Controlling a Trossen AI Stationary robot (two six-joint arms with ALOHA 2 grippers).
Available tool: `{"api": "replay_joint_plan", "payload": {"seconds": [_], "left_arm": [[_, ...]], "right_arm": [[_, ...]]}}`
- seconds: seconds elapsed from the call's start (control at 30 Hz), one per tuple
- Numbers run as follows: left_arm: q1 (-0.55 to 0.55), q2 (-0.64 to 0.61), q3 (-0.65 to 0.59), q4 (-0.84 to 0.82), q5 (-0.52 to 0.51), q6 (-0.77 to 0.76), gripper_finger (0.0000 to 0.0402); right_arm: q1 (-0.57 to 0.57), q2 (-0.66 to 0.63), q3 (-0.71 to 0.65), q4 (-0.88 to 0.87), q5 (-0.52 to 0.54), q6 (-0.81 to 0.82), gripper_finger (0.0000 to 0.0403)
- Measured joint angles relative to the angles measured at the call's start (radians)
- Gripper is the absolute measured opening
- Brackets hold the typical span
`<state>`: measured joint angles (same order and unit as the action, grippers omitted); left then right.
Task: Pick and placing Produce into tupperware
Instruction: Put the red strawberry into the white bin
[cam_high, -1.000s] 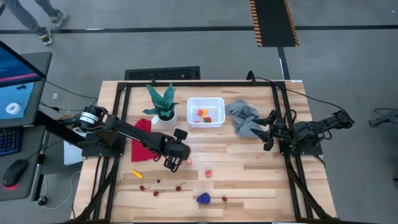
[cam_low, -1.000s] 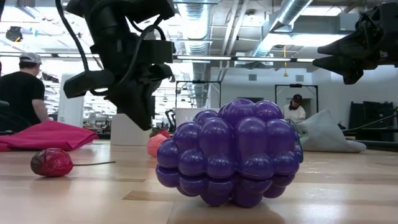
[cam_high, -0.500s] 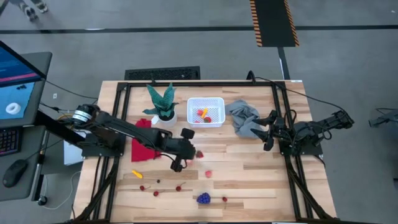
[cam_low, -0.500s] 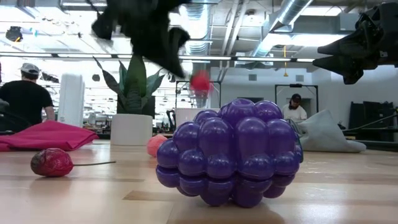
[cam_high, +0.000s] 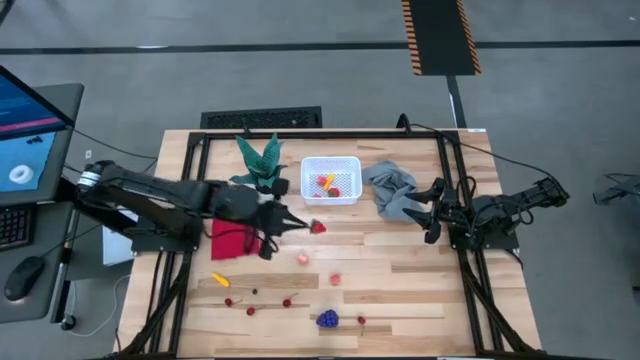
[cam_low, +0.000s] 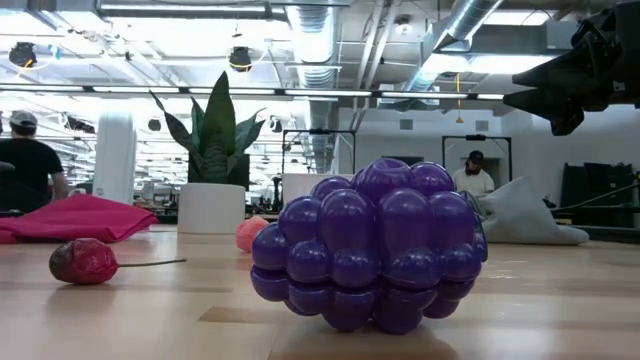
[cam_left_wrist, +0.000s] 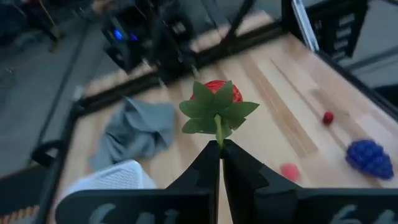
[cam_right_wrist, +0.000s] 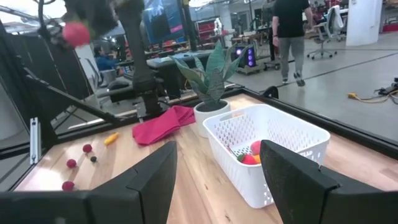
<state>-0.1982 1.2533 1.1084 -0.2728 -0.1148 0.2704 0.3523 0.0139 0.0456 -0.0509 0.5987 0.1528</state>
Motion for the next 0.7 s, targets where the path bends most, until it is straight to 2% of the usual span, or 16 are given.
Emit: {"api": "replay_joint_plan", "payload": {"seconds": [0.5, 0.7], "left_arm": [[0.0, -0.392, 0.0, -0.086, -0.01, -0.012, 0.0], [0.0, -0.514, -0.001, -0.139, -0.11, -0.019, 0.0]], "right_arm": [[0.0, 0.0, 0.0, 0.0, 0.0, 0.005, 0.0254], [0.0, 0.0, 0.0, 0.0, 0.0, 0.005, 0.0254]]}}
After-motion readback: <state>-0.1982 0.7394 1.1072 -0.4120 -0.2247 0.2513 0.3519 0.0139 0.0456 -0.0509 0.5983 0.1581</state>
